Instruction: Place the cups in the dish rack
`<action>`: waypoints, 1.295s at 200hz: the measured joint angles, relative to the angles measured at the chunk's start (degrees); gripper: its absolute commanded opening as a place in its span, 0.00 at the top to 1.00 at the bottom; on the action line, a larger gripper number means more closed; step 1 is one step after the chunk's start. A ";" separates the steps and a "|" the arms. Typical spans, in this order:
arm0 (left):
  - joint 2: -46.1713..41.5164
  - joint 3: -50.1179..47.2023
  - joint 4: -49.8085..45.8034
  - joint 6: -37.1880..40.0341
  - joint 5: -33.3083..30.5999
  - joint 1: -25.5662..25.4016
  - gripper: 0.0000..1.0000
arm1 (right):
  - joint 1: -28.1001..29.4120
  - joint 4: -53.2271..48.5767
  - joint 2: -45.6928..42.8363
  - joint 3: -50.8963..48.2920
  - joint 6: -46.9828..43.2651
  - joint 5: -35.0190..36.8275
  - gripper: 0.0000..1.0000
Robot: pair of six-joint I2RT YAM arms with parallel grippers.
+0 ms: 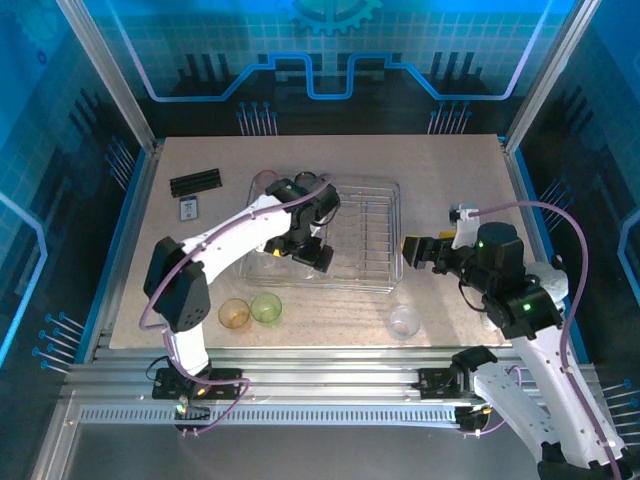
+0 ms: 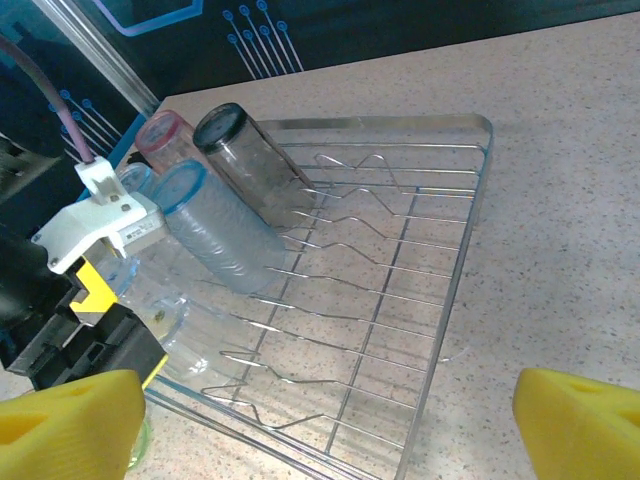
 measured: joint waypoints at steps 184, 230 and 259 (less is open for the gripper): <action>-55.54 -31.76 24.35 -8.52 -20.79 7.08 0.01 | 24.87 -4.42 18.16 16.31 -4.22 3.15 0.19; -71.45 -35.52 28.79 -8.74 -26.51 7.10 0.01 | 33.64 -4.35 28.41 20.37 -7.08 5.92 0.22; -76.41 -35.54 28.70 -8.63 -29.64 7.10 0.01 | 38.05 -4.22 35.76 24.90 -9.38 5.88 0.25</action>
